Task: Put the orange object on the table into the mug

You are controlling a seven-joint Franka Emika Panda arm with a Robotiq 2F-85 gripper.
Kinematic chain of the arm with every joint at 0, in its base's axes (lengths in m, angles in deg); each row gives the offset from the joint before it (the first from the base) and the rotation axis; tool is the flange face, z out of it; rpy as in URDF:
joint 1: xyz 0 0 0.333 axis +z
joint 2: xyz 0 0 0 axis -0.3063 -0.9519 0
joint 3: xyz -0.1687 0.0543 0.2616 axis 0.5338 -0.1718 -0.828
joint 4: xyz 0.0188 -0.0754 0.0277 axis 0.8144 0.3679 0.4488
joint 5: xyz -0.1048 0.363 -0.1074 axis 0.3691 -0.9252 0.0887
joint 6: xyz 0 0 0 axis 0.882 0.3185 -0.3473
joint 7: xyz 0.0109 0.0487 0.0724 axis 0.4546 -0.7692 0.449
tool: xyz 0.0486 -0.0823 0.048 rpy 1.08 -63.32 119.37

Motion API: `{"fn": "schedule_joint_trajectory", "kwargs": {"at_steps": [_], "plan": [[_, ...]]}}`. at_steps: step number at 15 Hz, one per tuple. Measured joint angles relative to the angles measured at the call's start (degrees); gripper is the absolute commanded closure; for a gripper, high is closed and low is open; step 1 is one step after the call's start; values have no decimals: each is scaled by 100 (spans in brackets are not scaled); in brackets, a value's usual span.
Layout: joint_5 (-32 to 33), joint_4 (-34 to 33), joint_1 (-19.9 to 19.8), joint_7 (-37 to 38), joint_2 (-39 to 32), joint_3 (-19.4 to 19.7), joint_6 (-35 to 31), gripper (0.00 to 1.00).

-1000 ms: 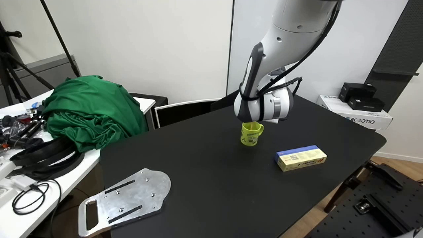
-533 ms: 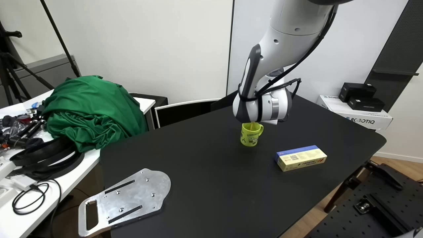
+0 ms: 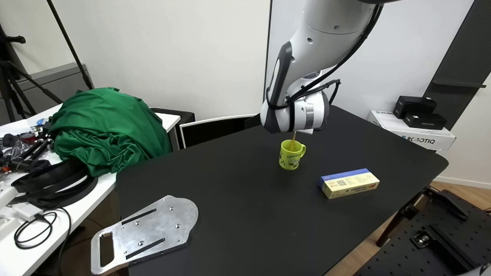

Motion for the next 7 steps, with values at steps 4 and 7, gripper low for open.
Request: {"fn": "schedule_joint_trajectory", "kwargs": {"at_steps": [4,7], "plan": [[-113,-7,635,-1,258,492,656,0],[-132,5,748,-2,321,576,802,0]]}}
